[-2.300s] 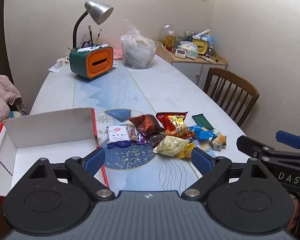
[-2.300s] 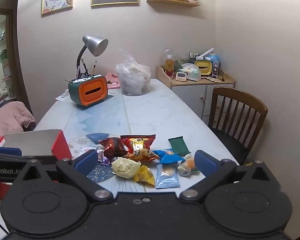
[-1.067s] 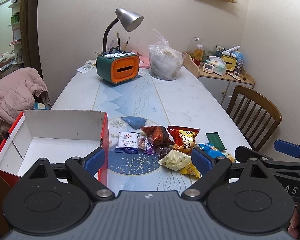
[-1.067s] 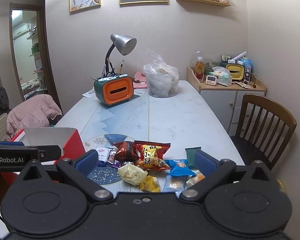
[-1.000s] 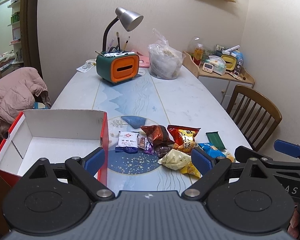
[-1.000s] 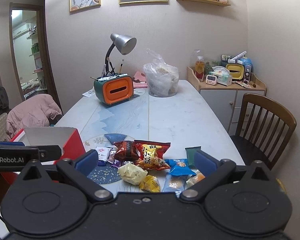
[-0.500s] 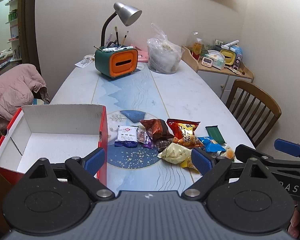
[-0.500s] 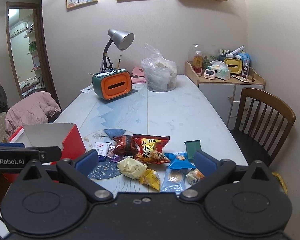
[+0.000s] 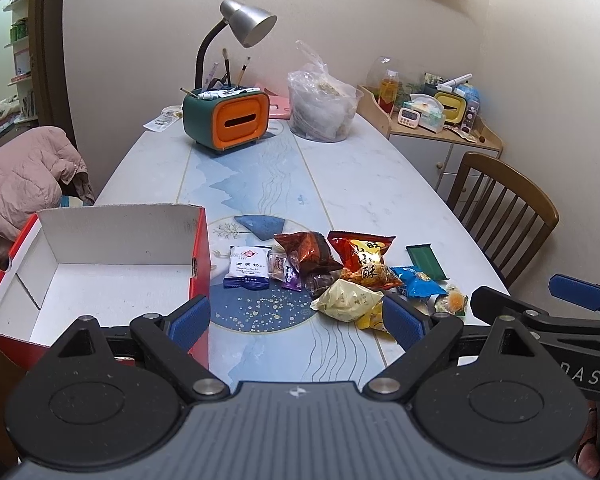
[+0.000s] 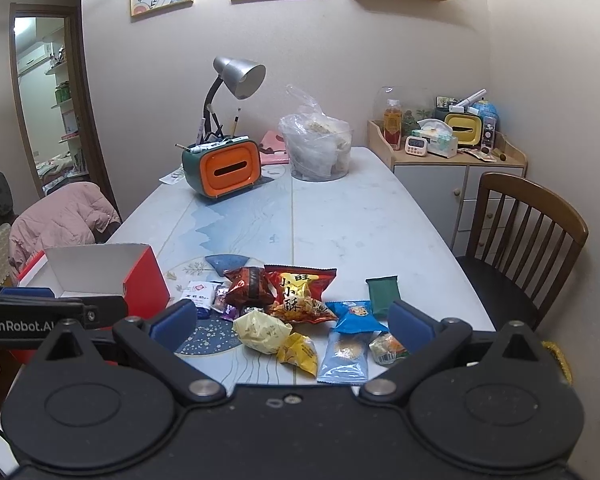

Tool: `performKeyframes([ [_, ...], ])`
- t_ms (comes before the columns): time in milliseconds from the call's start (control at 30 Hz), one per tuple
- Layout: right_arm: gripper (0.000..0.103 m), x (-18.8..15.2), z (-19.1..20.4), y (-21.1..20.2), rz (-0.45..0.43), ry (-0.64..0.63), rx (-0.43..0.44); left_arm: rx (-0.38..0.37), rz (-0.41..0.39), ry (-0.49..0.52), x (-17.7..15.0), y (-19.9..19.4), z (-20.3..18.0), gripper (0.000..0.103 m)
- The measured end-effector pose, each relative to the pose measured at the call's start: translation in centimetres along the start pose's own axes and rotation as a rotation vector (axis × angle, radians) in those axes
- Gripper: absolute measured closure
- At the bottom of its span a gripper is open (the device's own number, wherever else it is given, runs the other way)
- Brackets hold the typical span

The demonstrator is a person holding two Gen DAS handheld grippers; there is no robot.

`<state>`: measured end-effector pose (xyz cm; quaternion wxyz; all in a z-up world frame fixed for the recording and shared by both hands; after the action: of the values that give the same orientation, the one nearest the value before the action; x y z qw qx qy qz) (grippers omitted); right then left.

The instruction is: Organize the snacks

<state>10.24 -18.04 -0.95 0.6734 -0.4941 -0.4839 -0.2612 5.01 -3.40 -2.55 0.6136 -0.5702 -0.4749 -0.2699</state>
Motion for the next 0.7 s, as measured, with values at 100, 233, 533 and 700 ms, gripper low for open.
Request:
performKeyframes([
  [100,0.001,-0.1,-0.2,0.0,0.003,0.004,-0.002,-0.002,0.007,-0.004,-0.1,0.0,-0.2,0.010],
  [233,0.001,-0.1,-0.3,-0.1,0.007,0.009,0.003,-0.004,0.013,0.001,-0.1,0.1,-0.3,0.010],
  [533,0.001,0.0,-0.4,-0.1,0.006,0.008,0.002,-0.005,0.021,0.004,-0.2,0.4,-0.2,0.010],
  [700,0.003,0.2,-0.6,-0.1,0.002,0.001,0.006,-0.004,0.026,0.009,-0.4,1.0,-0.8,0.010],
])
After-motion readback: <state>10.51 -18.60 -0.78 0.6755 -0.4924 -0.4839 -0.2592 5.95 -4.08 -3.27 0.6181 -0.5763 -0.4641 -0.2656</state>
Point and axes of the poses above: each gripper's, at about its wrist camera, not at the fingertips, and y roughly the way its jaws point, z to its left, x to its top, the point moved 6 cm from there along y, roughly the way its jaws point, and after that the axes turned 14 degrees about -z, right-handed, at the moved point
